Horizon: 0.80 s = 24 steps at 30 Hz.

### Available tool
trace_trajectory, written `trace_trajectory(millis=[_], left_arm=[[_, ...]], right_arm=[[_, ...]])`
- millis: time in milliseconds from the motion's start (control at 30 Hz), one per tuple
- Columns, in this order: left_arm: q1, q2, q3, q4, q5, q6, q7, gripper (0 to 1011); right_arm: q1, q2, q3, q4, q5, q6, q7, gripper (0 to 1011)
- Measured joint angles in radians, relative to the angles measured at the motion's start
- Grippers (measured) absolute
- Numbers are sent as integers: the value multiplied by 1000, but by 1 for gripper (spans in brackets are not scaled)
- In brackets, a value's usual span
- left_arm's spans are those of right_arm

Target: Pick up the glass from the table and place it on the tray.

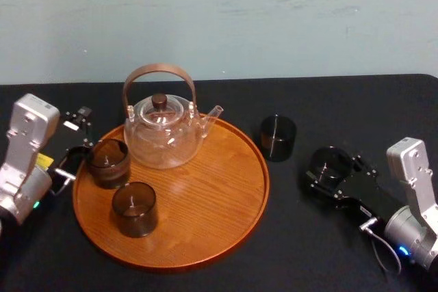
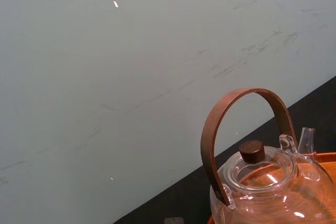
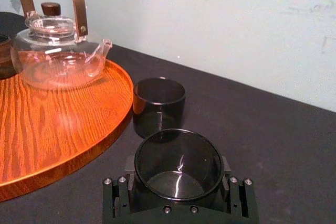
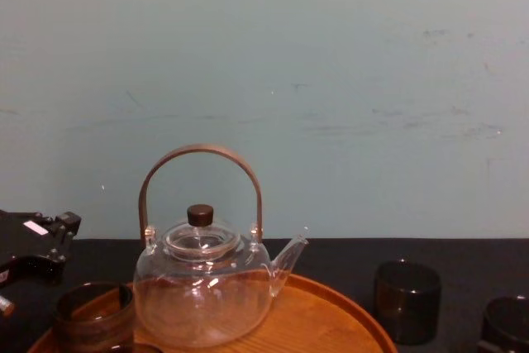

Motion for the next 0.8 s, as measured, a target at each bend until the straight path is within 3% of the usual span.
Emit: trace_trajectory(millis=[400, 800], left_arm=[[0, 0, 0, 0, 0, 0, 0, 0], [0, 0, 0, 0, 0, 0, 0, 0]], right_arm=[[-44, 2, 10, -90, -25, -19, 1, 908], [-65, -9, -54, -157, -73, -28, 23, 908]])
